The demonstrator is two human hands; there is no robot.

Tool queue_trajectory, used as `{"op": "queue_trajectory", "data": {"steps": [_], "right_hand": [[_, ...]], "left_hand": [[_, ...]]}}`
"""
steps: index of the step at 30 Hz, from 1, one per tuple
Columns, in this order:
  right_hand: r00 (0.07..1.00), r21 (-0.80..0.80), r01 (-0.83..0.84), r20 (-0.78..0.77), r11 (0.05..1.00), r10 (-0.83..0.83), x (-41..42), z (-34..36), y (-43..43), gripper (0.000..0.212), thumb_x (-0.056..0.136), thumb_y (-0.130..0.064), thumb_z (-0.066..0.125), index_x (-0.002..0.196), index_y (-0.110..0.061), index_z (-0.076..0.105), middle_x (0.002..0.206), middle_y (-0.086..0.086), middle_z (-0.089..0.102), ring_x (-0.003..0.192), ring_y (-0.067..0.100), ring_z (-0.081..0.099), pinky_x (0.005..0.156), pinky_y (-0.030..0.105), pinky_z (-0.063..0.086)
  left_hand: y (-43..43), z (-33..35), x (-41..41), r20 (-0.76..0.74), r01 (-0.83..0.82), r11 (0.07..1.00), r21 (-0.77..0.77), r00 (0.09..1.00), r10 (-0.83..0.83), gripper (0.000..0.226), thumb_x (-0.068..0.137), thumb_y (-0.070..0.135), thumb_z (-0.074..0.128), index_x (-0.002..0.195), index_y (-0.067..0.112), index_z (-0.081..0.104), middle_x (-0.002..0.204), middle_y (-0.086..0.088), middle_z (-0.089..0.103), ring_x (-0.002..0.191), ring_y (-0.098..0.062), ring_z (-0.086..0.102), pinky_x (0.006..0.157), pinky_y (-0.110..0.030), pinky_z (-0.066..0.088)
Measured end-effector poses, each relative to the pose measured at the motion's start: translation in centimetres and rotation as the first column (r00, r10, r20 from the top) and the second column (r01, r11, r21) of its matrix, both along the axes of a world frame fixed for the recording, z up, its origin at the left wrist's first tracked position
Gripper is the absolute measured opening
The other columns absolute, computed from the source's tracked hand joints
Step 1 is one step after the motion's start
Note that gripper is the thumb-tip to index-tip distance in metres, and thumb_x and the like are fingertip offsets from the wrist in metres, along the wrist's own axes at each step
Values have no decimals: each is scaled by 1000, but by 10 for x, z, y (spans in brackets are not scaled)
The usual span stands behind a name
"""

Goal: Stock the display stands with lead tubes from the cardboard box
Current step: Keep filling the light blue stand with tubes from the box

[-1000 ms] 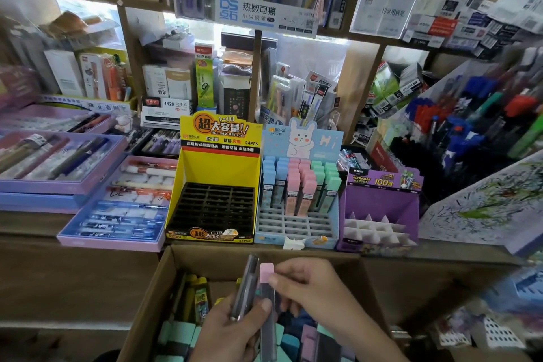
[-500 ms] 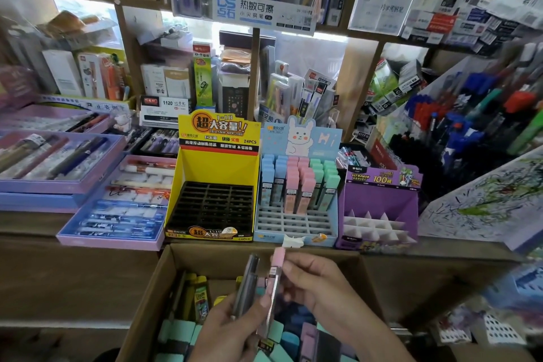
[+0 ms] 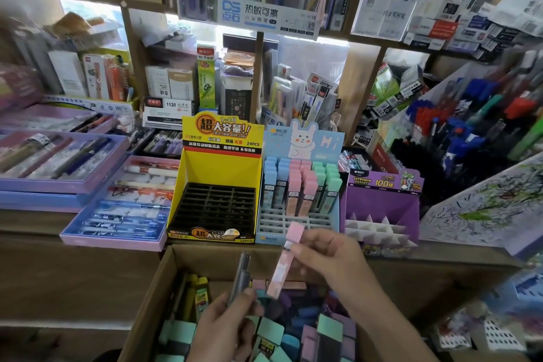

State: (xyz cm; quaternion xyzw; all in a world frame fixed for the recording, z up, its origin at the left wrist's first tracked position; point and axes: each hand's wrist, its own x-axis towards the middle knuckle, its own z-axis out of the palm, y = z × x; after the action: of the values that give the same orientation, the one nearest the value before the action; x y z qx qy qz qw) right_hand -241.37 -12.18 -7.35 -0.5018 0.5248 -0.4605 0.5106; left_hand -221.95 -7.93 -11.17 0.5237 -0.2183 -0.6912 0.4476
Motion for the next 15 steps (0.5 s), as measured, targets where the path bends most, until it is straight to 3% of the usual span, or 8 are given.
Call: {"op": "queue_trajectory", "data": {"steps": [7, 9, 15], "right_hand": [[957, -344, 162, -173, 925, -232, -28, 30, -35, 17, 90, -10, 77, 97, -25, 79, 89, 0, 80, 83, 18, 76, 75, 30, 63], [941, -376, 171, -213, 911, -264, -33, 31, -45, 18, 90, -9, 77, 97, -26, 78, 87, -1, 79, 83, 19, 75, 77, 35, 63], [903, -371, 160, -318, 915, -287, -37, 21, -59, 18, 90, -10, 77, 93, -28, 77, 85, -3, 78, 82, 17, 74, 79, 46, 63]], "left_hand": [[-8, -14, 0, -21, -8, 1000, 29, 1000, 8, 34, 99, 18, 57, 84, -4, 78, 64, -16, 62, 45, -23, 45, 42, -24, 30], [-9, -16, 0, -25, -16, 999, 42, 1000, 17, 36, 99, 19, 58, 79, -2, 79, 63, -15, 62, 43, -22, 46, 42, -24, 29], [-9, -17, -1, -36, -38, 996, 76, 999, 41, 31, 97, 18, 61, 87, -6, 78, 62, -16, 62, 42, -21, 46, 42, -24, 30]]}}
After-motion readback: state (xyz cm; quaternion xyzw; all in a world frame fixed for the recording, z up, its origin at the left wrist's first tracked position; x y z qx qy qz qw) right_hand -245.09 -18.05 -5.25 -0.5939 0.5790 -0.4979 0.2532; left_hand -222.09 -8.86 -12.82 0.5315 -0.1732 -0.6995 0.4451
